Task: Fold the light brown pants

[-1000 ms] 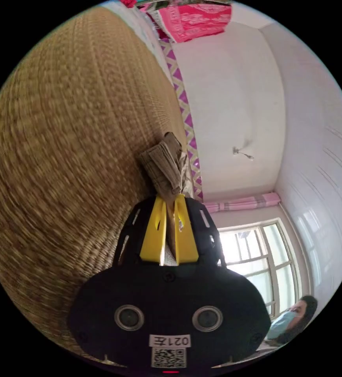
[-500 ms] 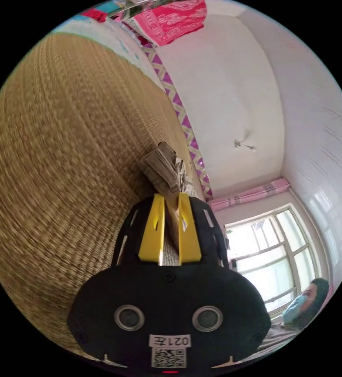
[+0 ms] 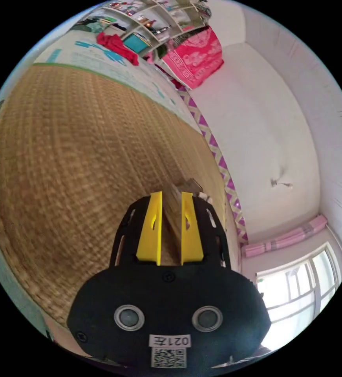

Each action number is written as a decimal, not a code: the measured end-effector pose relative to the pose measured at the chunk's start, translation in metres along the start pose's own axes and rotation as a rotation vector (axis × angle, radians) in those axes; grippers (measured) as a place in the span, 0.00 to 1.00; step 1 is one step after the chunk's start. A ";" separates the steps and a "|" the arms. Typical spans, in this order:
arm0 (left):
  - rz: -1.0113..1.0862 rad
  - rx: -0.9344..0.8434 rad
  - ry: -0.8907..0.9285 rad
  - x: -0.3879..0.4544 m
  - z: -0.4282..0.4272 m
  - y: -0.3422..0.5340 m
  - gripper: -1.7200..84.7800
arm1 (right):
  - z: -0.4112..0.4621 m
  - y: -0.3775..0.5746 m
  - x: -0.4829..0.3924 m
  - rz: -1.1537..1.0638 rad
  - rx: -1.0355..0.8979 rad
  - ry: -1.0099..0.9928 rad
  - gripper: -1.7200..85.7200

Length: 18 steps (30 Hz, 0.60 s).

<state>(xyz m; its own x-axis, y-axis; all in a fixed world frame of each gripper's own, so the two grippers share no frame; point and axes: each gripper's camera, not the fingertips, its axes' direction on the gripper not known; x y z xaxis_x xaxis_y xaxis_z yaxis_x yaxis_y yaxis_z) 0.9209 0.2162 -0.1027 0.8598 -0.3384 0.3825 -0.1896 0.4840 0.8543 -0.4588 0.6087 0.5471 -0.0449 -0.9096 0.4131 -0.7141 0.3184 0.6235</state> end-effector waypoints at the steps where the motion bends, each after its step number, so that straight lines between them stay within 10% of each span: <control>1: -0.019 0.018 -0.007 -0.006 -0.012 -0.007 0.10 | 0.010 -0.011 0.008 -0.016 -0.008 -0.037 0.13; 9: 0.688 -0.192 0.261 0.233 0.015 -0.009 0.05 | -0.007 -0.027 0.033 -0.088 0.065 -0.184 0.01; 18: 1.508 -0.575 0.115 0.543 0.241 0.115 0.17 | -0.119 0.024 0.016 -0.075 0.268 -0.115 0.01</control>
<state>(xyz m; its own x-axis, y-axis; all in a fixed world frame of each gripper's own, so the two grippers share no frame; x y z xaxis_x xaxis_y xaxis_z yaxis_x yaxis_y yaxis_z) 1.2519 -0.1068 0.2880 0.1000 0.7461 0.6583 -0.6795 0.5345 -0.5026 -0.3938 0.6341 0.6477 -0.0535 -0.9571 0.2848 -0.8768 0.1815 0.4453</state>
